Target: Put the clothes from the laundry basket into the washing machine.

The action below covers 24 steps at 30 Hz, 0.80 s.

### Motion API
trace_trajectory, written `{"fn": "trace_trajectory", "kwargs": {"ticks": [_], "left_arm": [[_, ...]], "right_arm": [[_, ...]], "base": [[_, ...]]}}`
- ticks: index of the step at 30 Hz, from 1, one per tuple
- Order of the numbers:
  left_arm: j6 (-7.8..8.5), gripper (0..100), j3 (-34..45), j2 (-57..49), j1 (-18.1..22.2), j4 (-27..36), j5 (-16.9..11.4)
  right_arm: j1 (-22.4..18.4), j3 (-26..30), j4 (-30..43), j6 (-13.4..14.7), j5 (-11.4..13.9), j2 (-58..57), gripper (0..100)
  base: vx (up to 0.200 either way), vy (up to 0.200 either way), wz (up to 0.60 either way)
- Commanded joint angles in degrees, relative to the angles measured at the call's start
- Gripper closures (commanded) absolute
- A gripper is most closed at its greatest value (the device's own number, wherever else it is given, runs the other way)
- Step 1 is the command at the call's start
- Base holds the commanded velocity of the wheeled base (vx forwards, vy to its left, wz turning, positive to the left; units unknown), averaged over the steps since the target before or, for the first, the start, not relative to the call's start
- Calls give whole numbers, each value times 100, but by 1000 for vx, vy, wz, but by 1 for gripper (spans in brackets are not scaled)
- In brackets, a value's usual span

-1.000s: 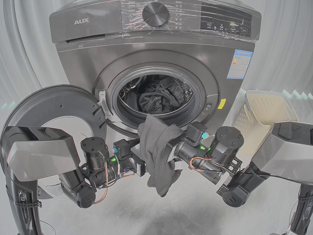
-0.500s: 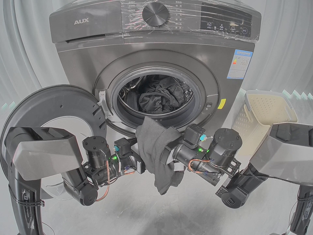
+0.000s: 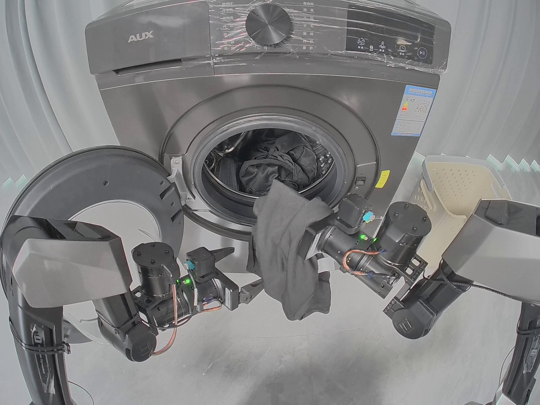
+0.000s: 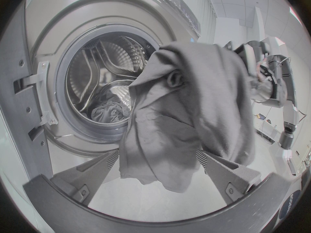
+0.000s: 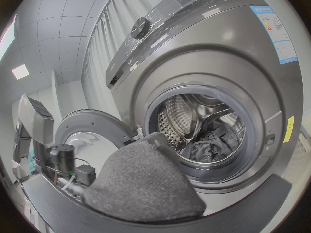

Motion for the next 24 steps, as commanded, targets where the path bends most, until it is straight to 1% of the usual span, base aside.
{"fn": "trace_trajectory", "kwargs": {"ticks": [1,4,7,11,12,19,21,24], "left_arm": [[6,0,256,-382,-58,-3,-36],[-3,0,335,-523,-58,-3,-54],[-12,0,318,-541,-58,-3,-80],[-21,0,309,-567,-75,6,-221],[-12,0,326,-567,-93,6,-238],[-21,0,159,-541,-111,6,-63],[-65,0,80,-523,-190,6,16],[-91,0,-25,-479,-216,15,16]], "right_arm": [[-209,-153,1,-6,30,70,100],[-236,-170,-17,-6,74,157,100],[-209,-170,-17,-6,65,175,100],[-157,-267,27,-23,30,228,100],[-165,-311,36,-67,21,272,100],[-148,-478,53,-85,-14,527,100],[-60,-619,62,-85,-93,650,100],[72,-706,71,-85,-120,658,100]], "base": [[0,0,0],[0,0,0],[0,0,0],[0,0,0],[0,0,0],[0,0,0],[0,0,0],[0,0,0]]}}
